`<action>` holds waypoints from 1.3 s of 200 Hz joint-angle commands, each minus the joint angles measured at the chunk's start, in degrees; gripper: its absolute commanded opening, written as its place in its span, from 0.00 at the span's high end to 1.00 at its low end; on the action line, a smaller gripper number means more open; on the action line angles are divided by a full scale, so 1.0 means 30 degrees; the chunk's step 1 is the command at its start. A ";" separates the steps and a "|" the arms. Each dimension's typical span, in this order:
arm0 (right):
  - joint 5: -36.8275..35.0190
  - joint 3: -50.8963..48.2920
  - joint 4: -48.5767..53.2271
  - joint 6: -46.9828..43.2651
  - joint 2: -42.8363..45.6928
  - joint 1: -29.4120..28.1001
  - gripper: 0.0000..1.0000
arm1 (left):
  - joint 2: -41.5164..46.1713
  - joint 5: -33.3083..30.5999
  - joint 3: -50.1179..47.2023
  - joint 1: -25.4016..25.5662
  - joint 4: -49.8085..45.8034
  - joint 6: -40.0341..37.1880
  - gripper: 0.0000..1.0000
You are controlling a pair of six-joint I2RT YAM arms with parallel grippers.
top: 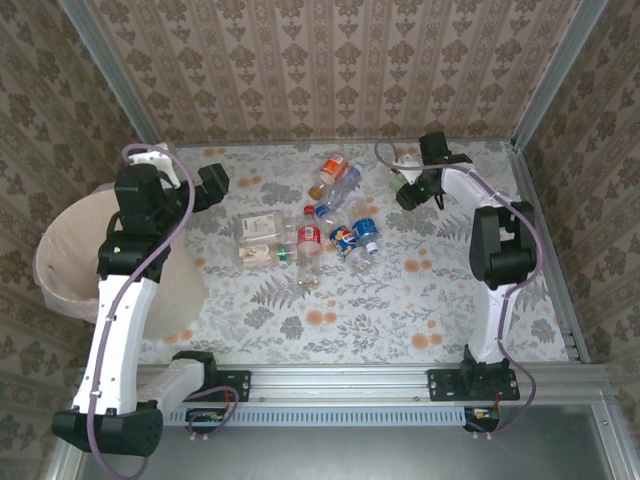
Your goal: Put the plastic bottles in the bin
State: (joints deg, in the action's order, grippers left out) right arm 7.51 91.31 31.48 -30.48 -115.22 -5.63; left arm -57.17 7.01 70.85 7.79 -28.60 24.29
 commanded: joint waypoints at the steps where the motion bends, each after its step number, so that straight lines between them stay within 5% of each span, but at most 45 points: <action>1: 0.1886 -0.1992 -0.3161 0.2994 0.2608 -0.0402 0.56 | -0.0412 0.2085 -0.0323 -0.0022 0.1960 0.1205 0.00; 67: 0.4138 -0.6513 -0.9012 0.9466 0.6780 -0.3372 0.57 | -0.2657 0.4619 -0.1007 0.1880 0.6223 0.2704 0.00; 131: 0.5616 -0.6930 -1.2519 1.4794 0.7496 -0.5387 0.56 | -0.5803 0.6193 -0.0114 0.4474 0.7974 0.2705 0.00; 190: 0.6661 -0.6334 -1.2575 1.4994 0.7207 -0.6739 0.55 | -0.9121 0.7381 0.2365 0.5994 0.7835 0.2991 0.00; 260: 0.6906 -0.5960 -1.3632 1.5638 0.7088 -0.7700 0.54 | -1.1670 0.5759 0.4115 0.7063 0.6420 0.3695 0.00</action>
State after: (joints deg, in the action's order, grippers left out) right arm 26.65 71.05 -6.17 14.98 -94.76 -27.99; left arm -90.43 24.77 80.53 28.64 -7.99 33.87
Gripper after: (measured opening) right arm 0.559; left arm 0.999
